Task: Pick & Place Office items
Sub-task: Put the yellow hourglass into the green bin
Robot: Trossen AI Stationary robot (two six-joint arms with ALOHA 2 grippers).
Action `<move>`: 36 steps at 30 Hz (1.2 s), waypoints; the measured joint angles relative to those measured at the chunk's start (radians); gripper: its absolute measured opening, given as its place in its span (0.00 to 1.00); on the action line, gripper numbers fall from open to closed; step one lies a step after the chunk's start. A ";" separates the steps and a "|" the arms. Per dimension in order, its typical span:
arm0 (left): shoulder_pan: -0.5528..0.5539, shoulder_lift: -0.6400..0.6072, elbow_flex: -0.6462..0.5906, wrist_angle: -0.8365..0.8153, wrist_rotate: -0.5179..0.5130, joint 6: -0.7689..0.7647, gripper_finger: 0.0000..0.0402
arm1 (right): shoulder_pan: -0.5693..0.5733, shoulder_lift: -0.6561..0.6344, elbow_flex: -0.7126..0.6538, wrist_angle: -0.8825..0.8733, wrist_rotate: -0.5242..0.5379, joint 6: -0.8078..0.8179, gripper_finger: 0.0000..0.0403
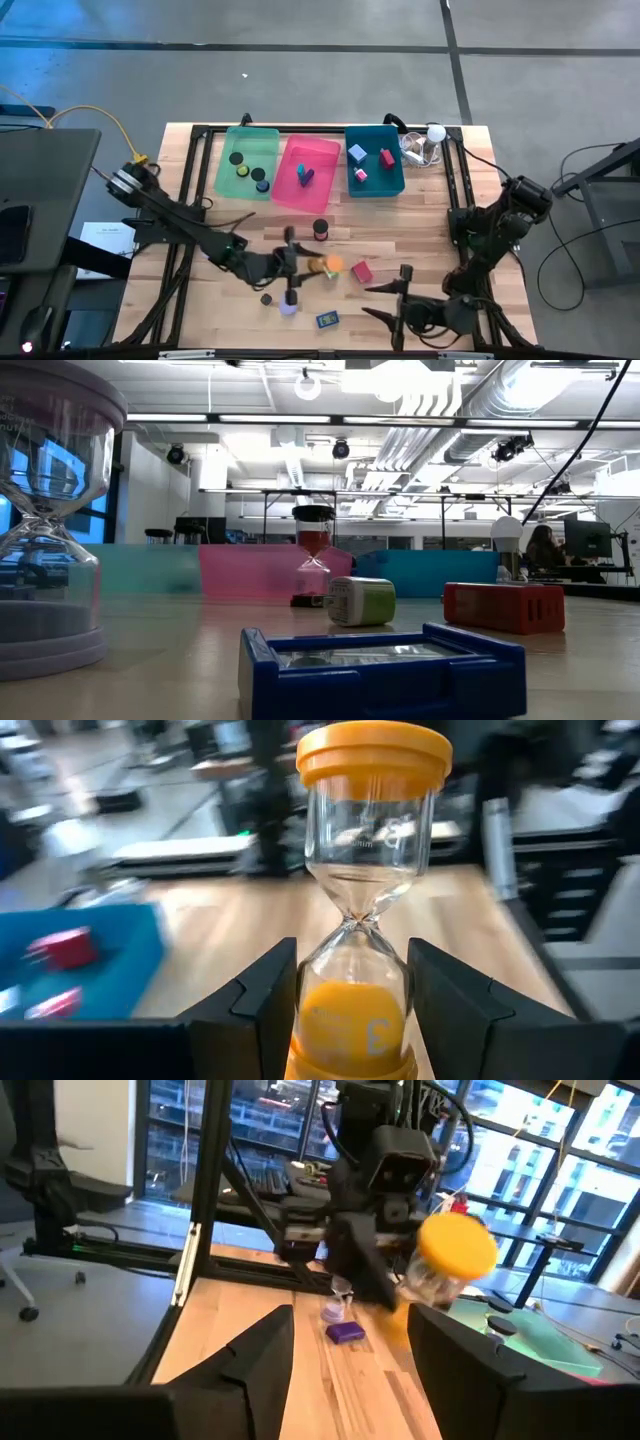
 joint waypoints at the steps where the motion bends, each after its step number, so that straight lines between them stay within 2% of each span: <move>1: -0.010 -0.030 0.000 -0.047 -0.041 -0.011 0.40 | 0.008 0.000 0.000 0.002 0.007 0.000 0.46; 10: -0.097 -0.305 0.001 -0.463 -0.391 -0.130 0.40 | 0.034 0.000 0.000 -0.001 0.048 0.007 0.46; 15: -0.132 -0.418 0.002 -0.691 -0.605 -0.236 0.40 | 0.033 0.000 0.000 -0.002 0.048 0.011 0.46; 17: -0.140 -0.460 0.002 -0.812 -0.659 -0.319 0.40 | 0.033 0.000 0.000 -0.002 0.047 0.012 0.46; 20: -0.141 -0.514 0.002 -1.045 -0.676 -0.508 0.40 | 0.033 0.000 -0.001 -0.002 0.047 0.013 0.46; 26: -0.137 -0.567 -0.021 -1.509 -0.736 -1.016 0.40 | 0.031 0.000 -0.001 -0.002 0.046 0.013 0.46; 29: -0.137 -0.581 -0.072 -1.595 -0.755 -1.180 0.40 | 0.030 0.000 -0.001 -0.002 0.044 0.013 0.46; 36: -0.136 -0.612 -0.219 -1.606 -0.807 -1.348 0.40 | 0.024 0.000 -0.002 -0.003 0.042 0.013 0.46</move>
